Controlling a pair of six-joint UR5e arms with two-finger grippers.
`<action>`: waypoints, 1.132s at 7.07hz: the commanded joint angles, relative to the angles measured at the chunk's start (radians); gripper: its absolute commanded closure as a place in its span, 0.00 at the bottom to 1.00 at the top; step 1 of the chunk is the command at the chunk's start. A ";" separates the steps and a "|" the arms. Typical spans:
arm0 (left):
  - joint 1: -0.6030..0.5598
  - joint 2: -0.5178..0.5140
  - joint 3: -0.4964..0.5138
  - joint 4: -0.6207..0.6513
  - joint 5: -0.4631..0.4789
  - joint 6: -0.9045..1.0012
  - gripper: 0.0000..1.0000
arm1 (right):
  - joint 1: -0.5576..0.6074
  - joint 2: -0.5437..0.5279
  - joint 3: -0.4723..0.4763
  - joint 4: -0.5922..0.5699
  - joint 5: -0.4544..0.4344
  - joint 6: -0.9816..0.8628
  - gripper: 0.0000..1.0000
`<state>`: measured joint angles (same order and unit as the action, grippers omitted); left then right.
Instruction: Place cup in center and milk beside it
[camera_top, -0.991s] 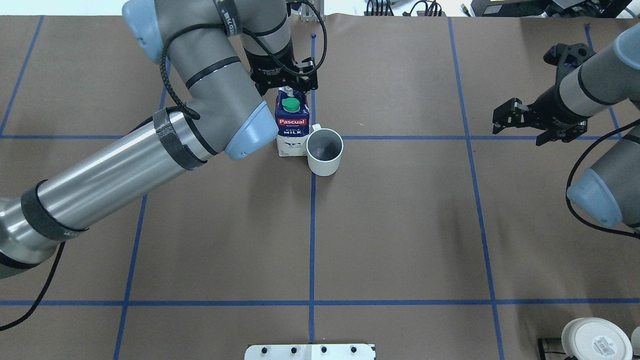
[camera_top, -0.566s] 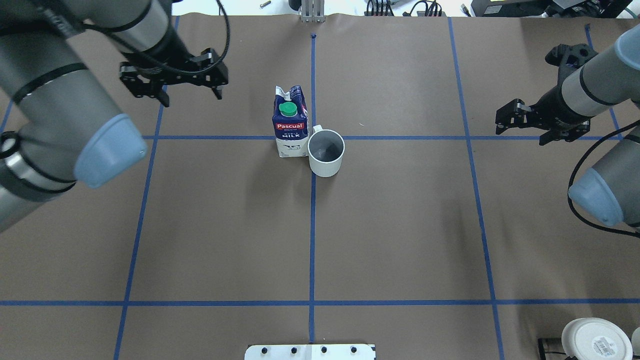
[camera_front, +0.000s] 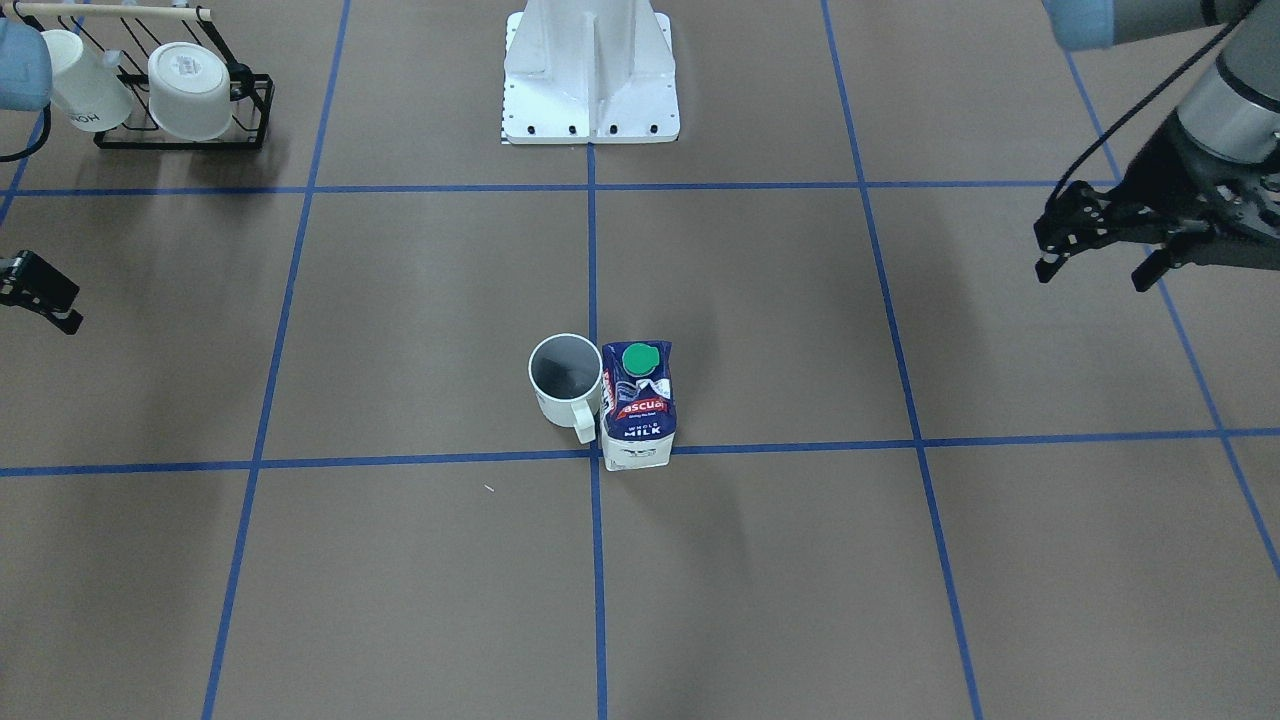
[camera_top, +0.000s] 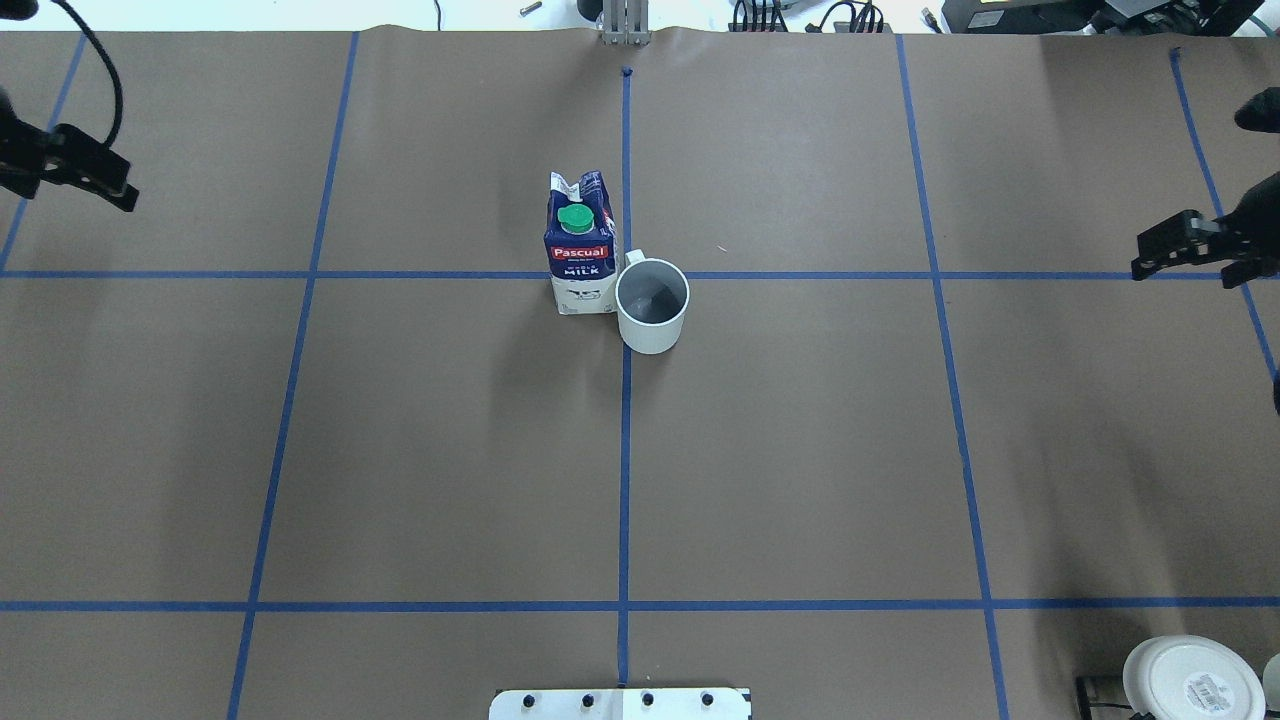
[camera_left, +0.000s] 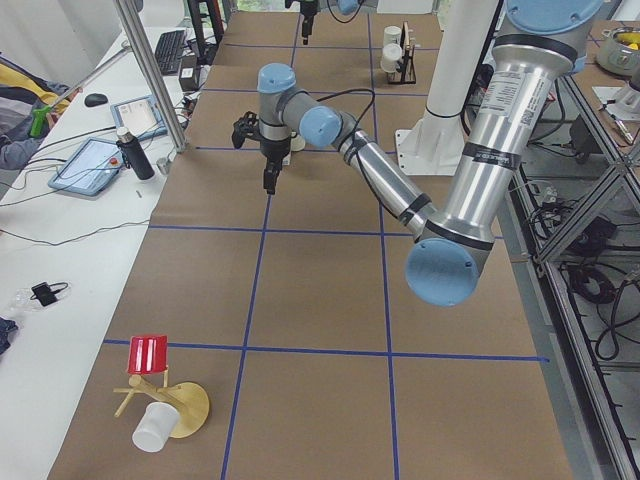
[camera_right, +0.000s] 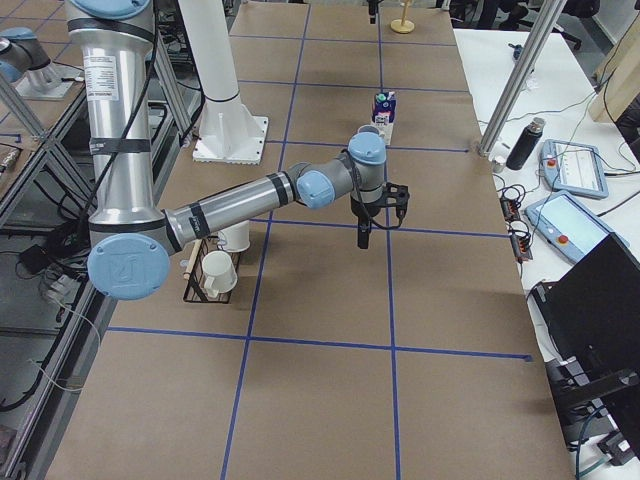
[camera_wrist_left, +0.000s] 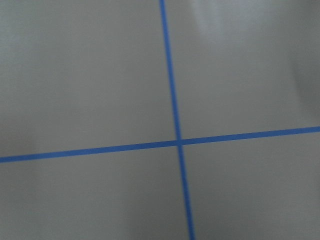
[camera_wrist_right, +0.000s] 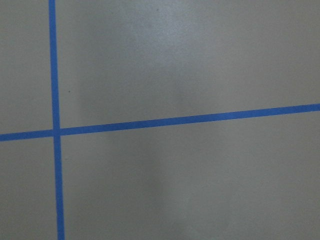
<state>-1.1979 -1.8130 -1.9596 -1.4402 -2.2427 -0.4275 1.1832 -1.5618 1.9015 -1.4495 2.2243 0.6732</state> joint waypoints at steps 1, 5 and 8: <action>-0.124 0.038 0.140 -0.035 -0.023 0.288 0.02 | 0.116 -0.068 -0.009 0.000 0.084 -0.124 0.00; -0.179 0.058 0.185 -0.032 -0.023 0.369 0.02 | 0.184 -0.145 -0.012 0.001 0.126 -0.279 0.00; -0.210 0.092 0.203 -0.017 -0.023 0.472 0.01 | 0.193 -0.142 -0.007 0.001 0.129 -0.276 0.00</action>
<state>-1.4049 -1.7455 -1.7595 -1.4599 -2.2637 0.0182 1.3721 -1.7060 1.8916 -1.4485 2.3525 0.3952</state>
